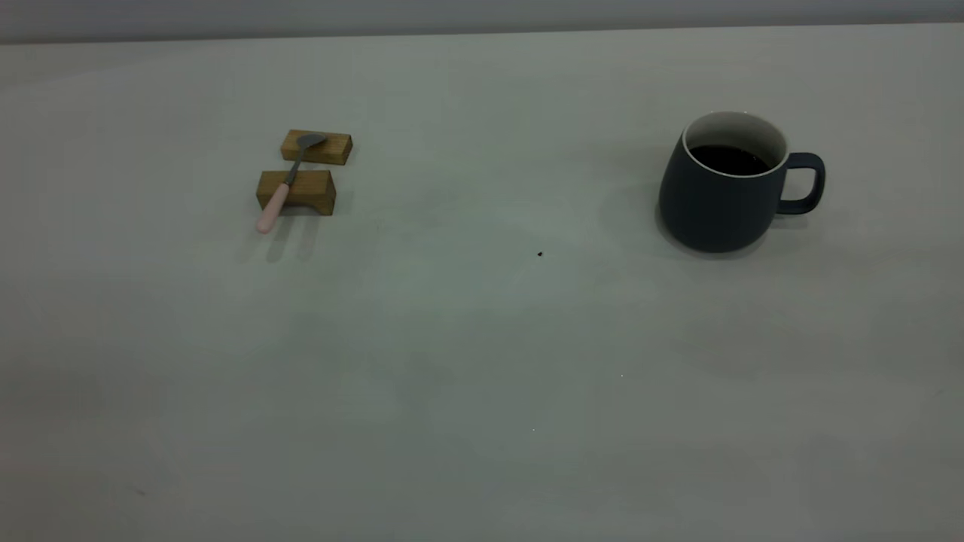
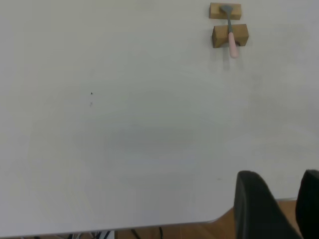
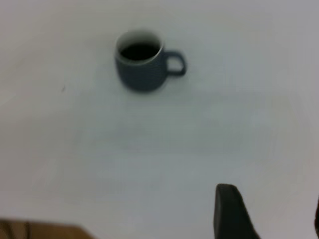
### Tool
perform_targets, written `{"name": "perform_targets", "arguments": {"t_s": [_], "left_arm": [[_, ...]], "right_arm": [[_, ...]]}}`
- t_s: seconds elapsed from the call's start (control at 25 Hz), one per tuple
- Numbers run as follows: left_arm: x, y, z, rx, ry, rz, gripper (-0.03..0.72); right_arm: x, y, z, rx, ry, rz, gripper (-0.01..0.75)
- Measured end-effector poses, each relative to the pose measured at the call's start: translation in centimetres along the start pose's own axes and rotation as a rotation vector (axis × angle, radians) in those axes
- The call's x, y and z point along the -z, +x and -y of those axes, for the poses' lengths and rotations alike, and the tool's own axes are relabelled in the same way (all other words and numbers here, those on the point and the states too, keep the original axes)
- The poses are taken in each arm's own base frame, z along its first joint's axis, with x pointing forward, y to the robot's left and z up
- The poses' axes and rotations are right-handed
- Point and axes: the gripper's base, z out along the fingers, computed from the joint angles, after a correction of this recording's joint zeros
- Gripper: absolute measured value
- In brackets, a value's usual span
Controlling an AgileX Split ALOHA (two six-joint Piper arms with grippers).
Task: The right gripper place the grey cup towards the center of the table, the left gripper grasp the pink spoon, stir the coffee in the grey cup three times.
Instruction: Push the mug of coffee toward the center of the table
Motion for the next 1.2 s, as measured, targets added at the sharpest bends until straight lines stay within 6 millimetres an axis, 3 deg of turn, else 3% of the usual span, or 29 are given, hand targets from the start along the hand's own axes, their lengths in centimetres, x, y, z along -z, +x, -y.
{"name": "perform_targets", "arguments": {"t_s": [0.16,0.36,0.84,1.04,1.2], "left_arm": [[0.0,0.0,0.0,0.0,0.0,0.0,0.276],[0.0,0.0,0.0,0.0,0.0,0.0,0.276],[0.0,0.0,0.0,0.0,0.0,0.0,0.276],[0.0,0.0,0.0,0.0,0.0,0.0,0.276],[0.0,0.0,0.0,0.0,0.0,0.0,0.276]], "right_arm": [[-2.4,-2.0,0.0,0.005,-0.008,-0.161,0.438],[-7.0,-6.1,0.3,0.067,-0.007,-0.182,0.438],[-23.1,-13.3,1.0,0.31,-0.04,-0.276,0.438],[-30.0,-13.6,1.0,0.504,-0.126,-0.372,0.438],[-34.9,-12.8,1.0,0.798,-0.279,-0.449,0.438]]}}
